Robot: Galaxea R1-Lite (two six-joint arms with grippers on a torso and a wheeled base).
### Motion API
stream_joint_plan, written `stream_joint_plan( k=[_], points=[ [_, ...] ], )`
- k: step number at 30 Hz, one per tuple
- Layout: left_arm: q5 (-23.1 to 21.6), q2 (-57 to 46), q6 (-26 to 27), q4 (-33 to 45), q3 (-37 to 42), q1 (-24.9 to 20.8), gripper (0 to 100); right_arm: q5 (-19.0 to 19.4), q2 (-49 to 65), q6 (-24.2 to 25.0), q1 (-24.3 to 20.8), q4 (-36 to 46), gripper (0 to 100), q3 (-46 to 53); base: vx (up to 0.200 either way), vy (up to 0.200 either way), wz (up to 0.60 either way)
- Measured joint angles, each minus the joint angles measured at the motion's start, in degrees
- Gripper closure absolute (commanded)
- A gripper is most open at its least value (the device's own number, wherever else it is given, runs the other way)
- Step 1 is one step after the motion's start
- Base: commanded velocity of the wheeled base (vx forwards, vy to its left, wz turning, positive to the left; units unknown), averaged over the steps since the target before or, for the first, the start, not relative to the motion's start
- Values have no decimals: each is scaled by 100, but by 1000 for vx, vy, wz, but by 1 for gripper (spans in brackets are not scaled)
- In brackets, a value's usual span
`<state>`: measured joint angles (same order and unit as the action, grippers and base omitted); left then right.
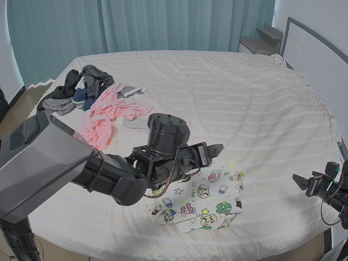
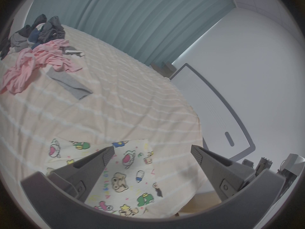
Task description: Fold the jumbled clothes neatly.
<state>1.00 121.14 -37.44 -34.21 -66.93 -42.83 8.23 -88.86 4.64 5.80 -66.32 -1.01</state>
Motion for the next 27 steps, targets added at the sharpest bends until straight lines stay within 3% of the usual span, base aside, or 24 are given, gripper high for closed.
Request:
stream_joint_plan(
  k=[7,13,18,27],
  points=[
    [-10,-741,-15,-9,1046,418,0,72,-17,178,-193,-2,0,0,0,0,0],
    [-13,-1758,-82,-9,2500,750,0,116,-201,274,-662,2,0,-20,0,0,0],
    [-11,-2822,-627,-6,3667,925,0,140,-731,439,-1112,0,0,-226,0,0,0],
    [15,-4203,-1367,-2,4813,1089,0,134,-2041,1186,-2185,422,0,-1221,0,0,0]
  ],
)
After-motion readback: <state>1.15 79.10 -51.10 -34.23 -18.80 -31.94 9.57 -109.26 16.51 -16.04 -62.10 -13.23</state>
